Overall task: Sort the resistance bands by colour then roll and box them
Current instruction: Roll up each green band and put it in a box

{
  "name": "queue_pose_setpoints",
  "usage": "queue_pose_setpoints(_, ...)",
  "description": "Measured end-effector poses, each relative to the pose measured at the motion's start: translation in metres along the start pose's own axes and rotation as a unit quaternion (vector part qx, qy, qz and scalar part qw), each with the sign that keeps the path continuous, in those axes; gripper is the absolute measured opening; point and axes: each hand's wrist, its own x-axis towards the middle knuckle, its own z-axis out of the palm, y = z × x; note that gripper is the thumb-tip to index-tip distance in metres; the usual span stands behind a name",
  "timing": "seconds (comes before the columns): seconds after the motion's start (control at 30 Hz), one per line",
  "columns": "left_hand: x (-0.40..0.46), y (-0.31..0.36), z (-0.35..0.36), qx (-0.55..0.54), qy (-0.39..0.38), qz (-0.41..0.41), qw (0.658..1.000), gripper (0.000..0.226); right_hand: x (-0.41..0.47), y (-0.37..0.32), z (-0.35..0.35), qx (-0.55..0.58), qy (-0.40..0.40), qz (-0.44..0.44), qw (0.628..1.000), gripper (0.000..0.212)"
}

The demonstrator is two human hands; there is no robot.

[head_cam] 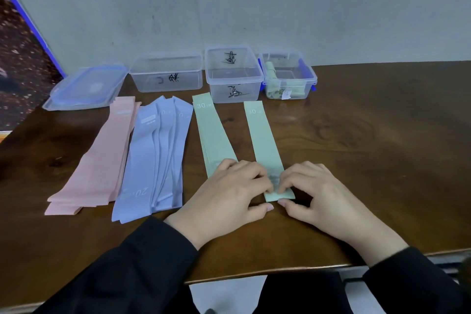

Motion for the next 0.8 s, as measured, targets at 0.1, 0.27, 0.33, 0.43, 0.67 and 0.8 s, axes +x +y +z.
queue_pose_setpoints(0.1, 0.0003, 0.0002, 0.0025, 0.014, 0.008, 0.006, 1.0, 0.018, 0.0003, 0.0006, 0.0014, -0.002, 0.004, -0.028, 1.0, 0.018)
queue_pose_setpoints(0.27, 0.0009, 0.0007, 0.0011, 0.01, 0.02, 0.002, 1.0, 0.013, 0.0013, 0.0037, 0.0024, 0.006, 0.008, -0.03, 0.999, 0.015)
queue_pose_setpoints(0.33, 0.0004, 0.0013, 0.0013, 0.007, 0.013, 0.005, 1.0, 0.011, 0.0013, 0.0041, 0.0028, 0.007, 0.004, -0.036, 0.999, 0.016)
queue_pose_setpoints(0.43, -0.0006, 0.0008, 0.0024, -0.001, 0.008, 0.0, 1.0, 0.013, 0.0012, 0.0034, 0.0022, 0.008, 0.007, -0.039, 0.999, 0.015)
queue_pose_setpoints(0.67, 0.0001, 0.0019, 0.0023, -0.038, -0.009, -0.031, 0.999, 0.016, 0.0029, 0.0008, 0.0009, 0.022, 0.009, -0.03, 0.999, 0.006)
queue_pose_setpoints(0.8, 0.0008, 0.0009, 0.0031, -0.052, -0.012, -0.047, 0.997, 0.017, 0.0047, 0.0004, -0.0006, 0.027, 0.009, -0.015, 0.999, 0.01)
